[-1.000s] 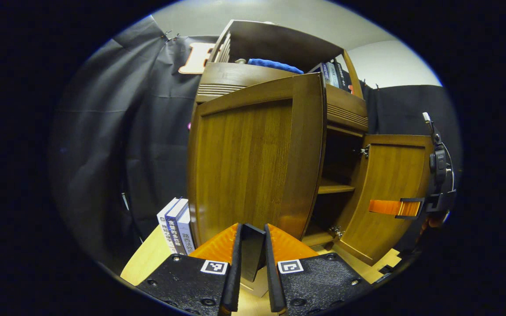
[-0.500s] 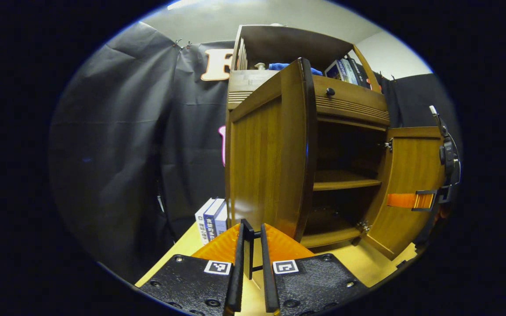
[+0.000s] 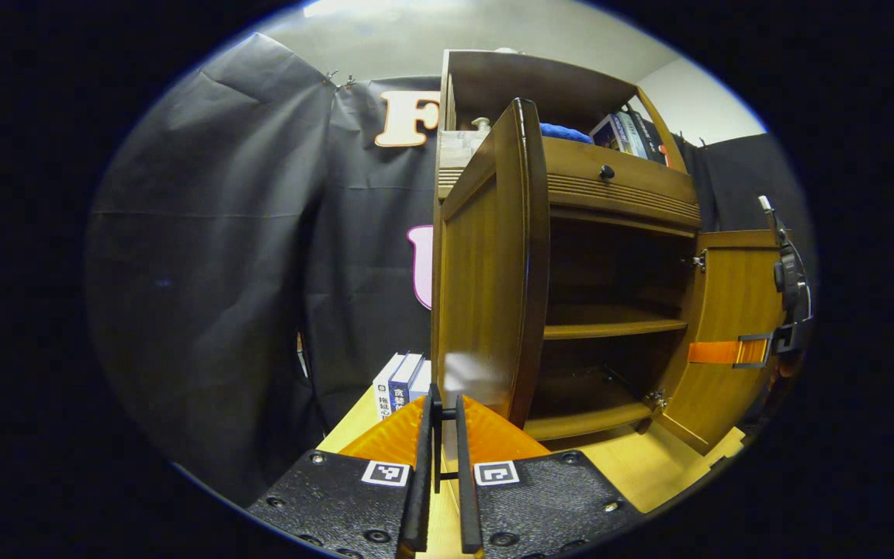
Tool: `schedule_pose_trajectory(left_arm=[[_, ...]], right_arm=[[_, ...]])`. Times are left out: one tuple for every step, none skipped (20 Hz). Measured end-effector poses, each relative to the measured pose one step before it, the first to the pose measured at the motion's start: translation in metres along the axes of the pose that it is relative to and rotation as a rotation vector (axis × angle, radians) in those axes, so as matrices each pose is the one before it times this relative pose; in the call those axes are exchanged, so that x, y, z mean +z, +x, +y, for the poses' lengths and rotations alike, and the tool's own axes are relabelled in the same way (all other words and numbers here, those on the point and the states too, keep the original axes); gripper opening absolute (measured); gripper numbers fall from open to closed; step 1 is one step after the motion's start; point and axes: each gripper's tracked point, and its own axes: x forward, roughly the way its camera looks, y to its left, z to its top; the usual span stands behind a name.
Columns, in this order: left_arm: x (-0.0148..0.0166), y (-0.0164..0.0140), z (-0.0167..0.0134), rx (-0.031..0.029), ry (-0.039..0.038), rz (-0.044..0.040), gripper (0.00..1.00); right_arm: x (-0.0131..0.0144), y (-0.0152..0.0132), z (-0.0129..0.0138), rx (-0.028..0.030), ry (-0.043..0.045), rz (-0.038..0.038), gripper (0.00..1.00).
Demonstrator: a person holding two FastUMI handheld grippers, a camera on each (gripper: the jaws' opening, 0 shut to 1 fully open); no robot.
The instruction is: Open the right door of the double-door shoe cabinet with the right hand, and open the left door with the left hand.
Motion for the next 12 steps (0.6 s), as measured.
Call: schedule_pose_trajectory(left_arm=[[0.00036, 0.00045, 0.00277, -0.00657, -0.00234, -0.00016, 0.12], [0.00014, -0.00068, 0.00455, 0.00262, -0.00390, -0.00025, 0.12], [0.00011, -0.00051, 0.00477, 0.00721, -0.00115, 0.00004, 0.12], [-0.00006, 0.00037, 0.00352, 0.00936, 0.00184, 0.00148, 0.12], [-0.00085, -0.00057, 0.00533, 0.01346, 0.00685, 0.00434, 0.09], [-0.00241, 0.00157, 0.00589, 0.00639, 0.00163, 0.00574, 0.06], [-0.00010, -0.00153, 0.00453, 0.00415, -0.00602, 0.00055, 0.06], [-0.00073, -0.00069, 0.00484, 0.00570, -0.01011, 0.00005, 0.14], [0.00001, -0.00059, 0.00388, 0.00438, -0.00869, 0.00043, 0.06], [-0.00175, -0.00041, 0.00477, 0.00768, -0.00239, 0.00053, 0.06], [-0.00012, -0.00075, 0.00431, 0.01179, 0.00266, -0.00003, 0.06], [-0.00010, -0.00029, 0.00450, 0.01231, 0.00346, -0.00088, 0.22]], right_arm=[[-0.00118, 0.00065, 0.00308, 0.00531, 0.00178, 0.00077, 0.18], [-0.00057, 0.00076, 0.00337, 0.00577, 0.00003, 0.00013, 0.18], [-0.00121, 0.00014, 0.00287, 0.00400, -0.00244, 0.00078, 0.18], [-0.00011, -0.00005, 0.00240, 0.00421, -0.00370, 0.00175, 0.18], [-0.00050, 0.00009, 0.00253, 0.00291, -0.00319, -0.00049, 0.18], [0.00014, -0.00042, 0.00250, 0.00211, -0.00185, -0.00211, 0.18], [-0.00041, 0.00025, 0.00138, 0.00093, -0.00165, 0.00013, 0.18], [-0.00028, 0.00022, -0.00004, 0.00014, -0.00206, 0.00174, 0.18], [-0.00117, -0.00021, 0.00079, -0.00039, -0.00174, 0.00202, 0.18], [0.00001, 0.00058, -0.00067, -0.00089, -0.00088, 0.00183, 0.18], [-0.00037, 0.00046, -0.00036, -0.00081, -0.00002, -0.00001, 0.18], [0.00060, 0.00097, -0.00008, 0.00068, 0.00103, 0.00153, 0.18]])
